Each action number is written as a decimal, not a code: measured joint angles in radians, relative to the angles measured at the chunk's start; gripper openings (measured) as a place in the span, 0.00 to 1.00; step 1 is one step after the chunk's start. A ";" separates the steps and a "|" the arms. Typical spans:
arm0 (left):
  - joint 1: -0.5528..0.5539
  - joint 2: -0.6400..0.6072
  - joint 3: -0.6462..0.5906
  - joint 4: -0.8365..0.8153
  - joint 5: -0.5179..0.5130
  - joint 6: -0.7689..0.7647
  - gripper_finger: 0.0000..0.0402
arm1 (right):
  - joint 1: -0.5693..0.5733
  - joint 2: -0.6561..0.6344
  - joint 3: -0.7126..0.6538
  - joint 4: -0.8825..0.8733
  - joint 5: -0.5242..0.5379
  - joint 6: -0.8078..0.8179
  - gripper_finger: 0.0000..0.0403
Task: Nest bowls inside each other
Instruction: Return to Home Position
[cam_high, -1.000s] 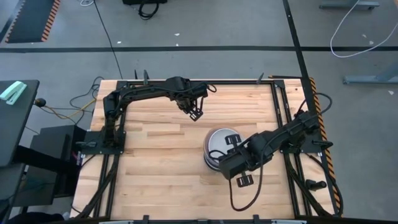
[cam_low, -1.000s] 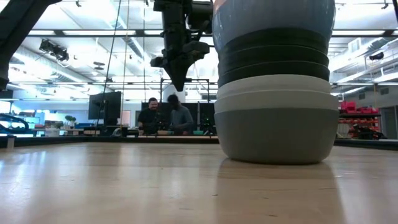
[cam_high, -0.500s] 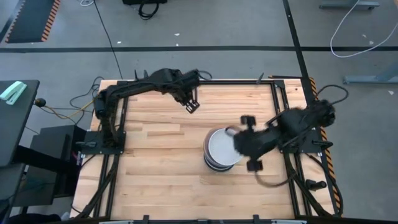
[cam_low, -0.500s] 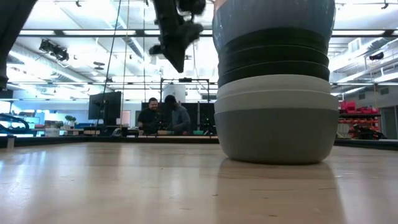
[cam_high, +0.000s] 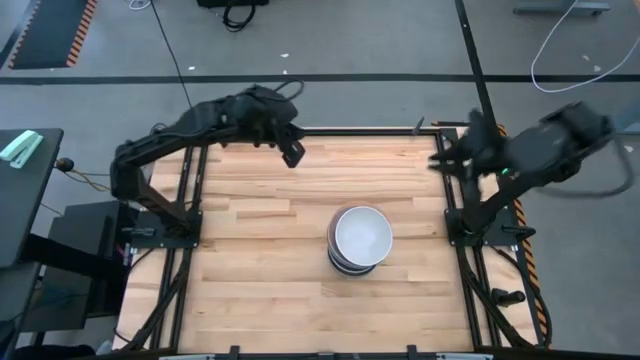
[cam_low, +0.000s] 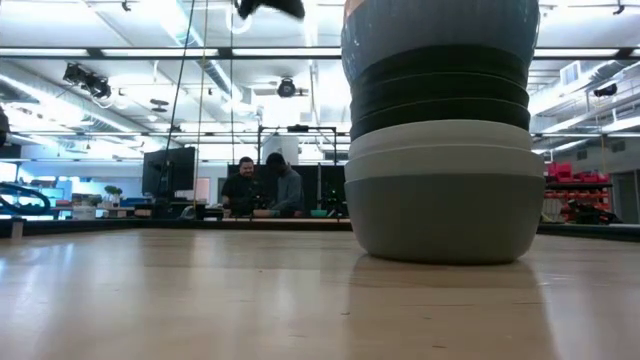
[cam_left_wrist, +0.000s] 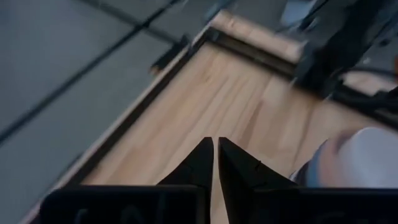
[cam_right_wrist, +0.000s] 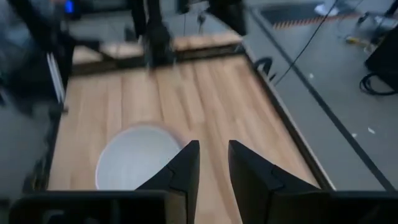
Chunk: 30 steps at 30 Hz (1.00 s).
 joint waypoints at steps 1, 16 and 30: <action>-0.008 -0.012 0.000 0.021 0.000 0.014 0.07 | 0.000 -0.025 -0.003 0.008 0.013 0.004 0.22; -0.058 -0.108 0.000 0.107 0.002 0.089 0.06 | 0.000 -0.455 -0.494 0.465 0.024 -0.105 0.07; 0.003 -0.455 -0.547 0.639 0.076 -0.029 0.03 | 0.000 -0.818 -0.987 0.831 -0.021 -0.110 0.04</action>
